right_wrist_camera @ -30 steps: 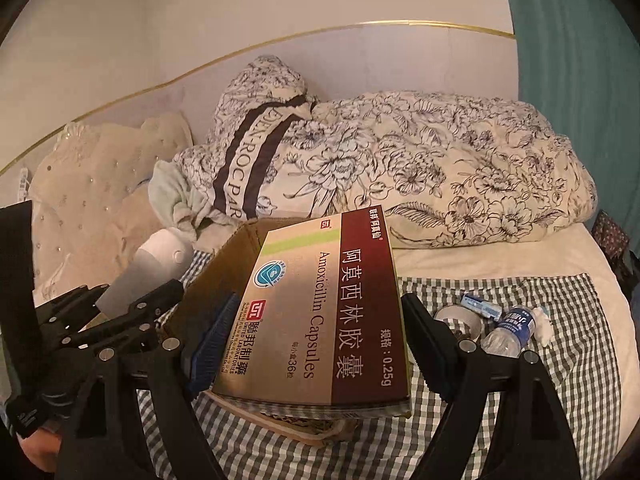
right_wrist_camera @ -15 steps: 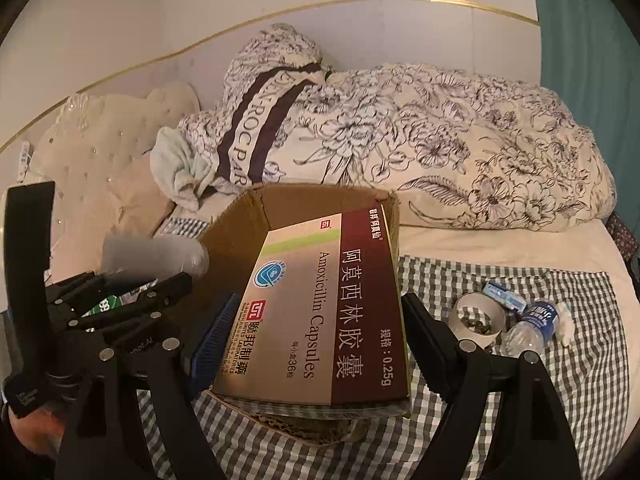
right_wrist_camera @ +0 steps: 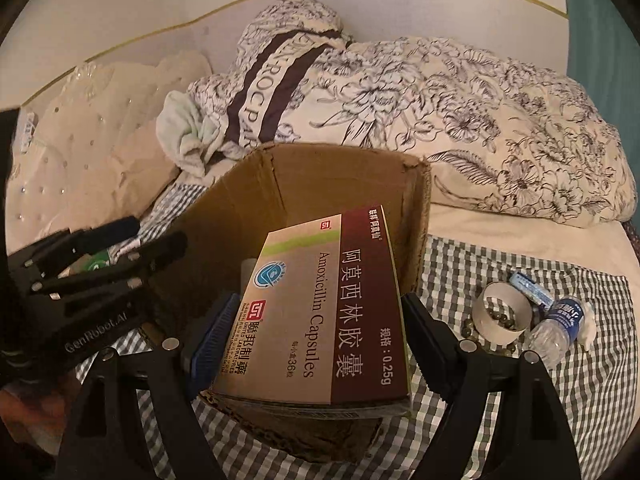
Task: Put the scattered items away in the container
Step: 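Lower both tools into the box and open them, releasing box and cylinder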
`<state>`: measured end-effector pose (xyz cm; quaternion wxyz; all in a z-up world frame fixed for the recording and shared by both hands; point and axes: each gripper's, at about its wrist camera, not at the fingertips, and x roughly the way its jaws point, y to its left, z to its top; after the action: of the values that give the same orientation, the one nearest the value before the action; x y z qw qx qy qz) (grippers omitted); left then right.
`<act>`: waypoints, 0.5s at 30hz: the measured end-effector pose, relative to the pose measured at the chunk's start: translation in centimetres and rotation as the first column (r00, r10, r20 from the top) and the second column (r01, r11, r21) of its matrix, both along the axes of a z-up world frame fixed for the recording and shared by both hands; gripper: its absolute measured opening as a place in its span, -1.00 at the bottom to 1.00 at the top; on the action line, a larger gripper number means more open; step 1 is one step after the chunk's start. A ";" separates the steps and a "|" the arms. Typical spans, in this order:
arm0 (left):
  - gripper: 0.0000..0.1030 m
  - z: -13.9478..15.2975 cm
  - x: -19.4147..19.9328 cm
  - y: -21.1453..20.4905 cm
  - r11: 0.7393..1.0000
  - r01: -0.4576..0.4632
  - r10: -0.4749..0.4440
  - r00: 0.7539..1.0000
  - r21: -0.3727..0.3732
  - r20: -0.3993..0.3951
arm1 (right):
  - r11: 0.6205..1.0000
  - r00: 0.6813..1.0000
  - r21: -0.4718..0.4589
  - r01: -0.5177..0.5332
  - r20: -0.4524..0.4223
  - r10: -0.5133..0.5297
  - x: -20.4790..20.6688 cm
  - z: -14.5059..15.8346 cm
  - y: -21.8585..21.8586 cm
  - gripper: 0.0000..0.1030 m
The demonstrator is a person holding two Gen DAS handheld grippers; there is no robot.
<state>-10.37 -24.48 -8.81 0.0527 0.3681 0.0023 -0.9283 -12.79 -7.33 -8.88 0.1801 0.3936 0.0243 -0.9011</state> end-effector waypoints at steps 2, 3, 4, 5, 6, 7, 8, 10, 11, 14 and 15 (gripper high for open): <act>0.14 0.1 0.0 -0.2 1.000 -0.008 0.008 1.000 0.004 -0.003 | 1.000 1.000 0.012 0.000 0.006 0.000 -0.1 -0.3 -0.1 0.59; 0.14 0.1 0.0 -0.3 1.000 -0.009 0.009 1.000 0.005 -0.002 | 1.000 1.000 0.016 0.002 -0.005 -0.002 -0.1 -0.3 -0.1 0.61; 0.14 0.2 0.0 -0.4 1.000 -0.012 0.012 1.000 0.005 -0.003 | 1.000 1.000 0.017 0.002 -0.019 -0.002 0.0 -0.2 -0.1 0.69; 0.14 0.3 0.1 -0.4 1.000 -0.014 0.014 1.000 0.003 -0.005 | 1.000 1.000 0.016 0.004 -0.029 -0.004 0.1 -0.1 0.0 0.72; 0.14 0.3 0.1 -0.4 1.000 -0.016 0.016 1.000 0.002 -0.006 | 1.000 0.999 0.014 0.010 -0.037 -0.010 0.1 0.1 0.1 0.73; 0.14 0.4 0.2 -0.4 1.000 -0.017 0.017 1.000 0.001 -0.007 | 1.000 0.999 0.008 0.016 -0.045 -0.016 0.2 0.3 0.3 0.73; 0.14 0.5 0.3 -0.4 1.000 -0.019 0.019 1.000 0.001 -0.009 | 1.000 0.999 -0.002 0.021 -0.050 -0.021 0.3 0.6 0.4 0.73; 0.14 0.7 0.4 -0.3 1.000 -0.020 0.020 1.000 0.000 -0.014 | 0.999 0.998 -0.022 0.028 -0.062 -0.030 0.5 1.1 0.8 0.73; 0.14 0.9 0.4 -0.2 1.000 -0.021 0.021 1.000 0.000 -0.017 | 0.999 0.997 -0.026 0.030 -0.069 -0.032 0.6 1.4 0.9 0.74; 0.14 1.4 0.7 0.1 1.000 -0.020 0.020 0.999 0.000 -0.028 | 0.999 0.994 -0.029 0.036 -0.102 -0.039 1.1 2.2 1.1 0.77; 0.16 1.6 0.8 0.3 1.000 -0.019 0.019 0.999 0.000 -0.032 | 0.999 0.993 -0.032 0.038 -0.111 -0.041 1.3 2.5 1.2 0.77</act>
<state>-9.55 -24.22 -7.22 0.0614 0.3533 0.0065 -0.9335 -11.47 -6.10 -6.40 0.1664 0.3401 0.0132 -0.9254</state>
